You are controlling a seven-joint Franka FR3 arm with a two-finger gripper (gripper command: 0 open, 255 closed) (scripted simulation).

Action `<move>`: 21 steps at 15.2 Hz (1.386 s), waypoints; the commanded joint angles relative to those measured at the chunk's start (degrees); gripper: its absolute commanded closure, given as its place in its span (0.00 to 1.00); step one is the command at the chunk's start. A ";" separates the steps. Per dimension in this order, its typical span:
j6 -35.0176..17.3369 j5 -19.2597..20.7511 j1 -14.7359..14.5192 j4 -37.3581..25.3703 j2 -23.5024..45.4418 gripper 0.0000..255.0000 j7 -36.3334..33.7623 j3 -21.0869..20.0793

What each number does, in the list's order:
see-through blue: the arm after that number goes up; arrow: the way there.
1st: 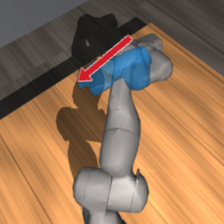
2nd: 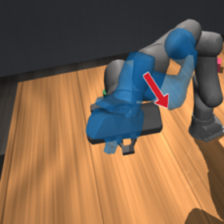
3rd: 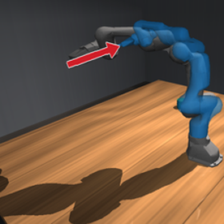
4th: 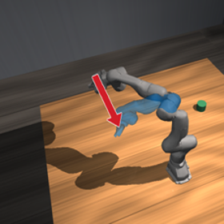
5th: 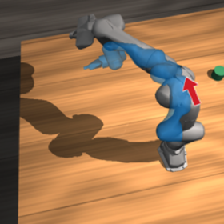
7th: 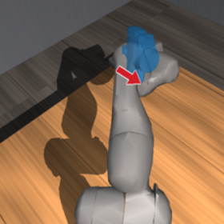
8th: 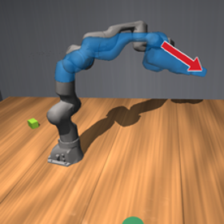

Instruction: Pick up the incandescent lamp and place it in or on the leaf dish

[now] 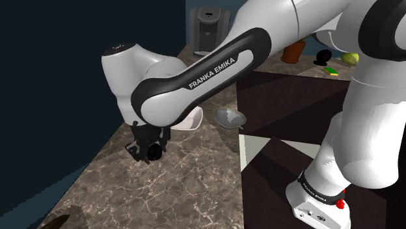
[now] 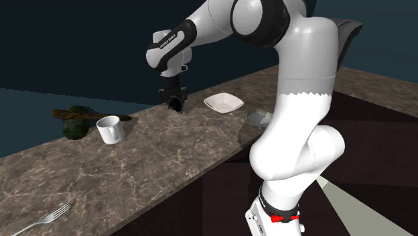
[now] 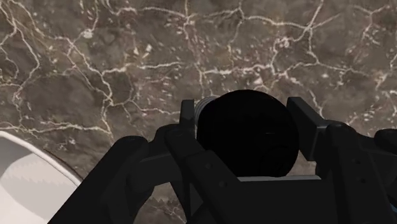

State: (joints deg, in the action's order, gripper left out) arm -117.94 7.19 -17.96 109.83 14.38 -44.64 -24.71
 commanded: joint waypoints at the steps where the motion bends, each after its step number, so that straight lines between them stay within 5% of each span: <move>1: 1.30 -0.37 0.04 -0.69 -0.67 1.00 0.19 -0.14; 12: -3.41 -6.31 8.69 18.10 -16.50 1.00 16.37 4.91; 21: -4.86 -7.00 14.20 27.58 -25.11 1.00 29.83 12.22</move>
State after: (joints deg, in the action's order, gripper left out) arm -122.75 0.08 -4.41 136.70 -10.00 -16.38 -13.37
